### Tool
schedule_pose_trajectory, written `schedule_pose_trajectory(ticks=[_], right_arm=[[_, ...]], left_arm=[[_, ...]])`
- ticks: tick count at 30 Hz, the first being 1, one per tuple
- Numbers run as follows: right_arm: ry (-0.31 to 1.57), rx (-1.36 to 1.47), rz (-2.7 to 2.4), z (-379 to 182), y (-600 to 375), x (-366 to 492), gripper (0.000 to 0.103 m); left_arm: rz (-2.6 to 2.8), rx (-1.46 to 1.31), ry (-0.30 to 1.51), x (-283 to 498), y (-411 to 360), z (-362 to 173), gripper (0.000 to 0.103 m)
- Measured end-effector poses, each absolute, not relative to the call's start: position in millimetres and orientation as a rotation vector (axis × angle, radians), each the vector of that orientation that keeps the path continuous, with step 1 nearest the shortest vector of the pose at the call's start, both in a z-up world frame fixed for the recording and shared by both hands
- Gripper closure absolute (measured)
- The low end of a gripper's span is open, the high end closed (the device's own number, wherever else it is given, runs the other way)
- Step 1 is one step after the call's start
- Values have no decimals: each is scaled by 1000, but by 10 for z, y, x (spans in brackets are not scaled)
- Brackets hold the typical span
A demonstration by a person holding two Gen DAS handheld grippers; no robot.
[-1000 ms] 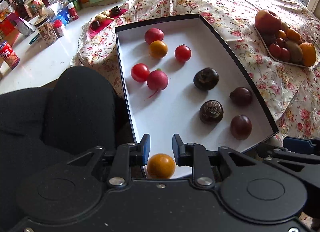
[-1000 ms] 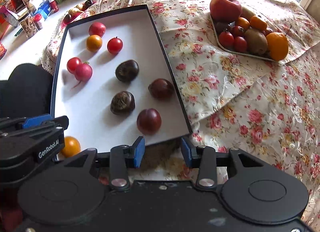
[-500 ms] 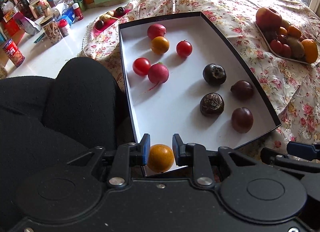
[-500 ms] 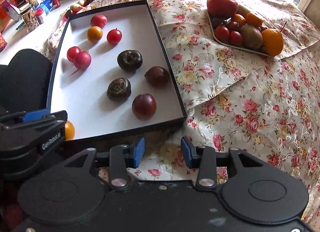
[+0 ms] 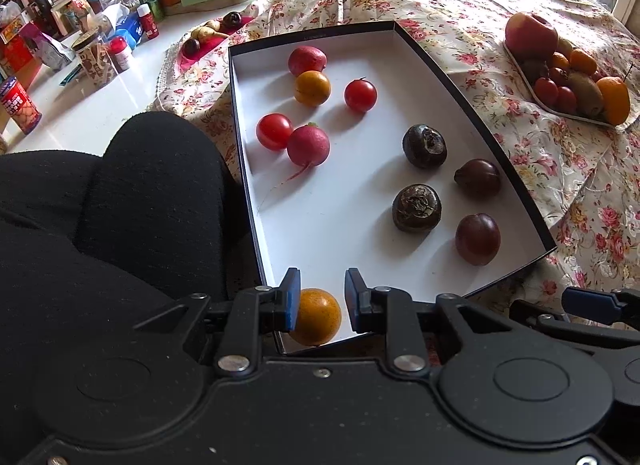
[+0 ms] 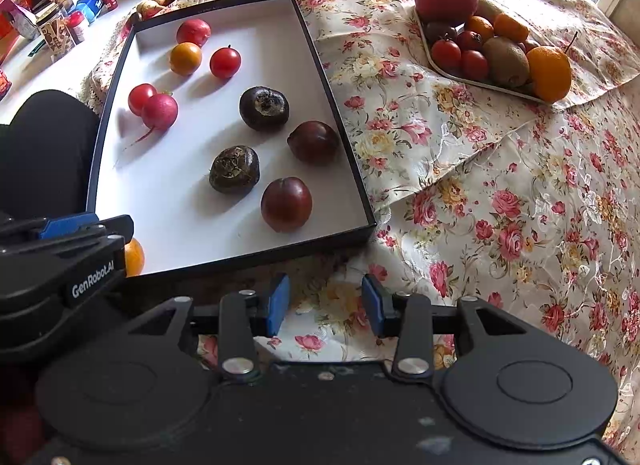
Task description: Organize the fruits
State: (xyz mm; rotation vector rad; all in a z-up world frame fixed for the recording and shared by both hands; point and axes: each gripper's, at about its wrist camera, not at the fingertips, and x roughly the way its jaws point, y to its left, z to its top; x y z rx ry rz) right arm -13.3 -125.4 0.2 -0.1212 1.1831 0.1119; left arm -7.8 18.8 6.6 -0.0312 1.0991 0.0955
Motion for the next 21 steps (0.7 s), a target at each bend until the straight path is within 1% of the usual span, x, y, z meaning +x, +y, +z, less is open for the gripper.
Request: schedule_pose_trajectory(ticks=[21], right_arm=[[1183,-125,106,-11,-1246,-133,61]], left_arm=[[91,-35,1100,-77,189,67,69]])
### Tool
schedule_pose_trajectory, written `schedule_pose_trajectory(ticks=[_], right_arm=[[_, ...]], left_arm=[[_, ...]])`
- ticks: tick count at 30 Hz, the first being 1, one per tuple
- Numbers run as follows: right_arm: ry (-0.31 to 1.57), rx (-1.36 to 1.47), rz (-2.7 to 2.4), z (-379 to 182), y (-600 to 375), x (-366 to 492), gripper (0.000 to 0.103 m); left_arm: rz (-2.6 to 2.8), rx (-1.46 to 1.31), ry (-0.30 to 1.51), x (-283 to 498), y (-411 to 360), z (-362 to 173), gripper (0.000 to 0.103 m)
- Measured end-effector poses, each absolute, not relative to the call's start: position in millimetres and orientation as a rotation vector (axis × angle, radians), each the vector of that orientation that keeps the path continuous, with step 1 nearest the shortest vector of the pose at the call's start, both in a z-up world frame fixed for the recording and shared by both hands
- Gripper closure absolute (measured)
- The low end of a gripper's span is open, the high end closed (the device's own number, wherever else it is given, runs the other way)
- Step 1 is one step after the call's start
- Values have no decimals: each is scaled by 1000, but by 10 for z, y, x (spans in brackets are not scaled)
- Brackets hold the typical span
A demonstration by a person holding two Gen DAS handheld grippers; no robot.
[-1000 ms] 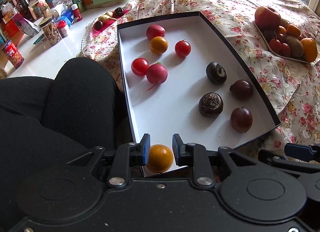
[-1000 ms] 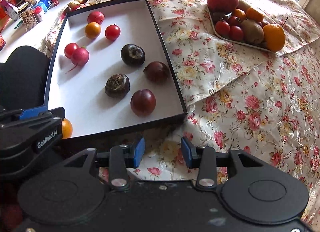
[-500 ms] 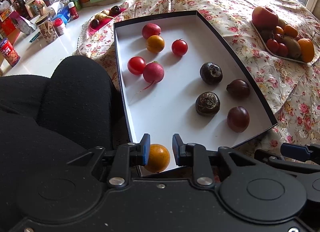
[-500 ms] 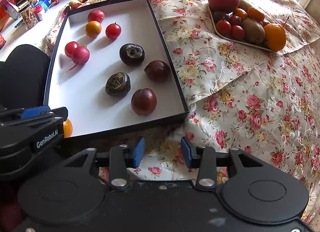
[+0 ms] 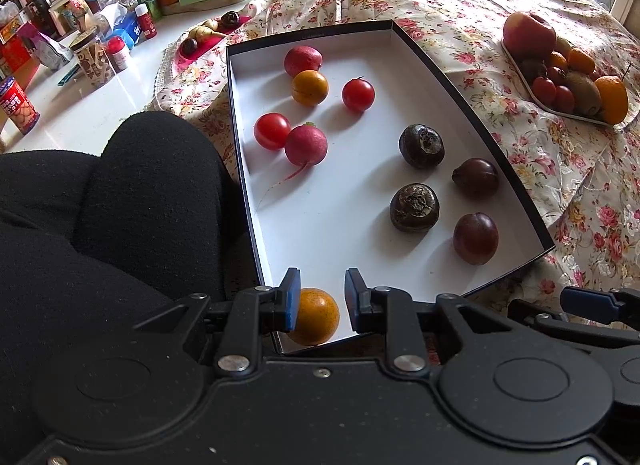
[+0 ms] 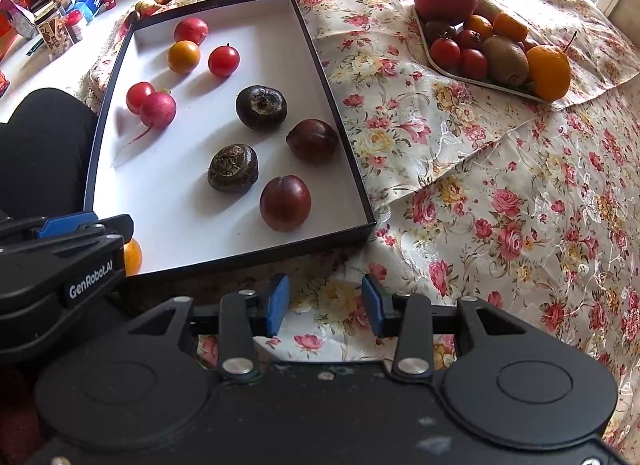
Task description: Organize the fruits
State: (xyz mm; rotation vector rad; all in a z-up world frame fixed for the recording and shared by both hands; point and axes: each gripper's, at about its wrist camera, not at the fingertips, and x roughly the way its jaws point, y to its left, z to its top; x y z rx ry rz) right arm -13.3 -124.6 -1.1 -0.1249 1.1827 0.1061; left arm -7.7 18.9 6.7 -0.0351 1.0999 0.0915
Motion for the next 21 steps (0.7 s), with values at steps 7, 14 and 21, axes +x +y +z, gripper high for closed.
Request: schedule_pose_trajectory(ticks=[7,14,21], right_arm=[[1179,-129,102,-15,-1244,-137,61],[1183,-132,107,-32,-1236,-136,61],[1184,-131,110,-34,-1239,-136,61]], left_arm=[[92,-34,1100,-79,189,66,68],[92,-33,1100,-81,186,66,68],[87,-35,1094,-81,194,84,68]])
